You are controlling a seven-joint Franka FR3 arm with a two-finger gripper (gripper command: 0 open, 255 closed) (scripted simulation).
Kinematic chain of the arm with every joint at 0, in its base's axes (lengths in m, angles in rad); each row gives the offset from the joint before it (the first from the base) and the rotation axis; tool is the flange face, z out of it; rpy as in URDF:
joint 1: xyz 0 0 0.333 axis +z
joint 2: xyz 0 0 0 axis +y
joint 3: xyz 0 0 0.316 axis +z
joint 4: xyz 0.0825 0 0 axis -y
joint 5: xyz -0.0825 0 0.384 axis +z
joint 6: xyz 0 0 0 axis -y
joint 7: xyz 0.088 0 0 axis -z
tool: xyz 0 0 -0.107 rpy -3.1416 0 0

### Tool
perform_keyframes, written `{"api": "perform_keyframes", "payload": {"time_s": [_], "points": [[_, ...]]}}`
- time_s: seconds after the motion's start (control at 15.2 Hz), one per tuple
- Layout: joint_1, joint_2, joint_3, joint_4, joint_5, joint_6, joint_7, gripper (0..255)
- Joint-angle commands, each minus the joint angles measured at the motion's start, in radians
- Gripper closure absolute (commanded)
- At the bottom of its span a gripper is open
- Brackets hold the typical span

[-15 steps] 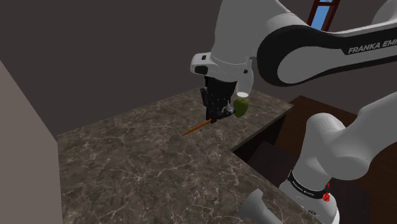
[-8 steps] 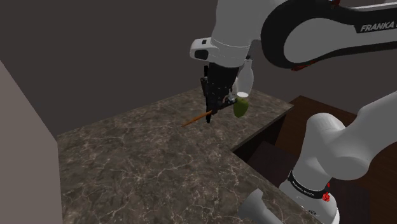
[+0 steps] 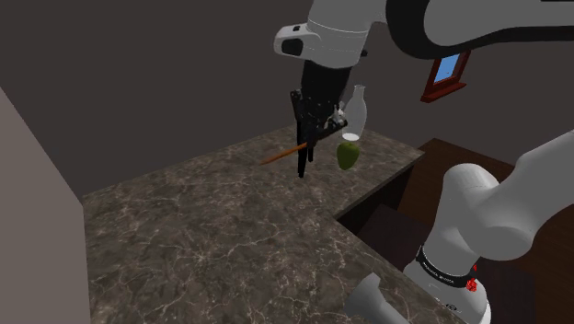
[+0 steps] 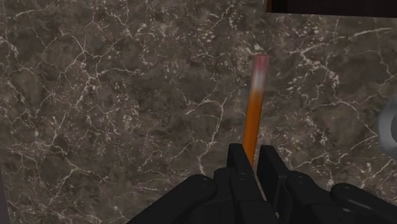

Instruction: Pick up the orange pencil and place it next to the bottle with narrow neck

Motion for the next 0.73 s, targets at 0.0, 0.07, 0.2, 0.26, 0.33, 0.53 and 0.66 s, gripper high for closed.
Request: {"api": "perform_keyframes", "payload": {"time_s": [0.0, 0.07, 0.2, 0.26, 0.33, 0.53, 0.66], "points": [[-0.002, 0.008, -0.001, 0.034, -0.002, -0.026, -0.003, 255], [-0.003, 0.013, -0.001, 0.051, -0.002, -0.038, -0.004, 255], [-0.005, 0.022, -0.002, 0.085, -0.004, -0.063, -0.007, 255], [-0.006, 0.024, -0.002, 0.095, -0.005, -0.071, -0.008, 255], [-0.008, 0.003, -0.023, 0.077, -0.009, -0.072, -0.031, 255], [-0.017, -0.058, -0.086, 0.028, -0.028, -0.078, -0.099, 255], [-0.025, -0.093, -0.128, 0.001, -0.045, -0.082, -0.144, 255]]}}
